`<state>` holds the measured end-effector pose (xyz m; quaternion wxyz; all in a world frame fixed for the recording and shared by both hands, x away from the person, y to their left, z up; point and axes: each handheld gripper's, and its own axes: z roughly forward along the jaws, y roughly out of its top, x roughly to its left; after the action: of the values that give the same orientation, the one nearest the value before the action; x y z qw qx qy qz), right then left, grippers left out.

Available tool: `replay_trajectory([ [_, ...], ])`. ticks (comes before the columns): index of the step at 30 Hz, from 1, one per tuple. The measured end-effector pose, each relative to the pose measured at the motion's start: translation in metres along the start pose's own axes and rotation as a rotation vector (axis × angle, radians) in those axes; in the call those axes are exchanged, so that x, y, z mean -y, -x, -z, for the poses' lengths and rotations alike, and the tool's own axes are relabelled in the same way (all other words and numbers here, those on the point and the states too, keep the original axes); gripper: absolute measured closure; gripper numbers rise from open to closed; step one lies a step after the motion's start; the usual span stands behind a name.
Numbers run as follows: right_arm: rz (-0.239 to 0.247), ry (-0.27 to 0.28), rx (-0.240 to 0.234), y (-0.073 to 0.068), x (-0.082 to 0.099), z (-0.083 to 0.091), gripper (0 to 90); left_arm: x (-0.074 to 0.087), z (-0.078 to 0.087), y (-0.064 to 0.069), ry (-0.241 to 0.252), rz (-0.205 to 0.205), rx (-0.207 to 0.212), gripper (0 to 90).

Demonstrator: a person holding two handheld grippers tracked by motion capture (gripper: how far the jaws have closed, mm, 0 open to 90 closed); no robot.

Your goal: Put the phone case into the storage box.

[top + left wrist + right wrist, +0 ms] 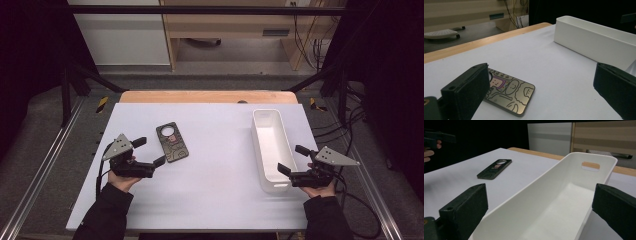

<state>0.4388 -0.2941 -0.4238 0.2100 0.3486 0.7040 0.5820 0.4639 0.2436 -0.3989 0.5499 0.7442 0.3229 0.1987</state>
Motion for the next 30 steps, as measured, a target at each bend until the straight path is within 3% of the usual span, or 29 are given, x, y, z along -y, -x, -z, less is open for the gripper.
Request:
replay_trajectory([
  [21,0.003,-0.001,0.001,0.0,0.0,0.0,0.7,-0.013,-0.052,0.015,-0.077,-0.029,0.047,1.0],
  [30,0.004,-0.001,0.002,0.0,0.0,0.0,0.6,-0.013,-0.078,0.015,-0.133,-0.036,0.031,7.7],
])
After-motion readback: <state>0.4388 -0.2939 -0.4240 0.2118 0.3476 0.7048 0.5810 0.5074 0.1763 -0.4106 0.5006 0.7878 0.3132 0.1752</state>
